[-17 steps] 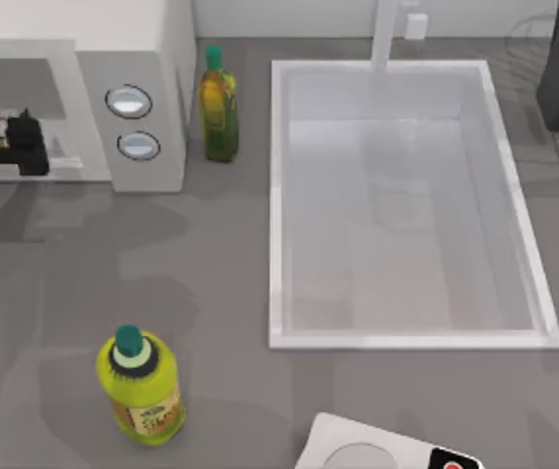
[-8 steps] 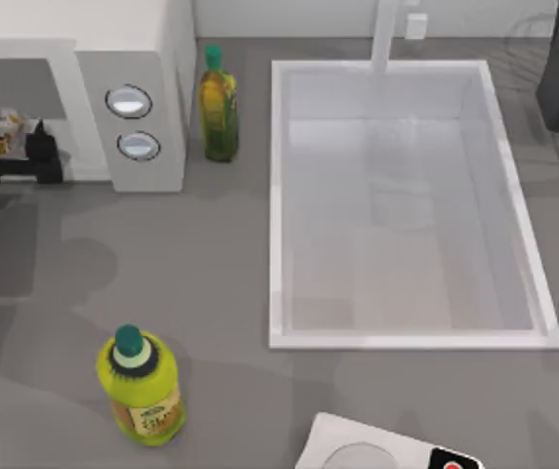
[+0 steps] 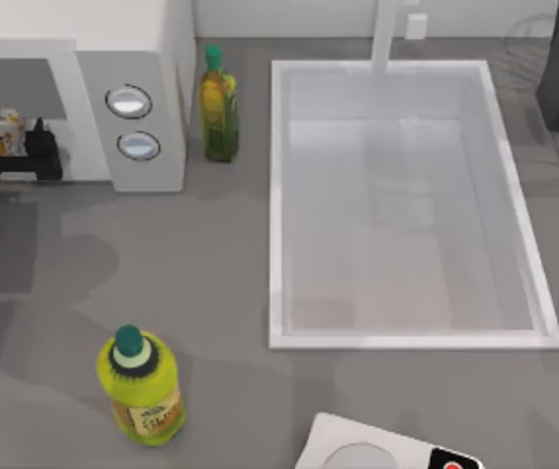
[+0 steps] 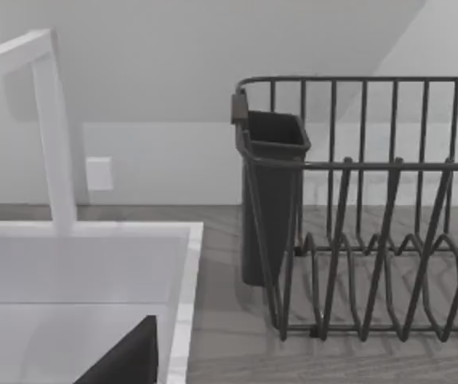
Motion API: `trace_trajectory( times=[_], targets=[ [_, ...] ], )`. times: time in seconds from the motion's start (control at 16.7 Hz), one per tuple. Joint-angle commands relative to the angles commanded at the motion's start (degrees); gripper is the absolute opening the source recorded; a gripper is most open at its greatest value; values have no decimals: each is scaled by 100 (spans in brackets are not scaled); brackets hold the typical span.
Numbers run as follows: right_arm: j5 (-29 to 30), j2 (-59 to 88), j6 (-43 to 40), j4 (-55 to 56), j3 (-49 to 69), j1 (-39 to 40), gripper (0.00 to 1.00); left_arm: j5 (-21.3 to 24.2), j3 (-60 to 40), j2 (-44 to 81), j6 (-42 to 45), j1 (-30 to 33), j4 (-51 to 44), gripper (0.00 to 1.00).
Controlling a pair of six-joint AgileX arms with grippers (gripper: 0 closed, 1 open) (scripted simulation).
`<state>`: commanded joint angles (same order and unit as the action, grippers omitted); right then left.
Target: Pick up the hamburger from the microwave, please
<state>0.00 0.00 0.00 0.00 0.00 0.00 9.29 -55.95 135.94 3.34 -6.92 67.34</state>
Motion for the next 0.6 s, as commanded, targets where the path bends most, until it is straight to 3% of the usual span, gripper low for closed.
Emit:
trace_trajectory(
  times=[0.24,0.6],
  targets=[
    [0,0,0,0,0,0,100,-39,-889,590,-14,41,-525,100],
    [0,0,0,0,0,0,100,-143,-3283,1848,-50,148,-1860,100]
  ],
)
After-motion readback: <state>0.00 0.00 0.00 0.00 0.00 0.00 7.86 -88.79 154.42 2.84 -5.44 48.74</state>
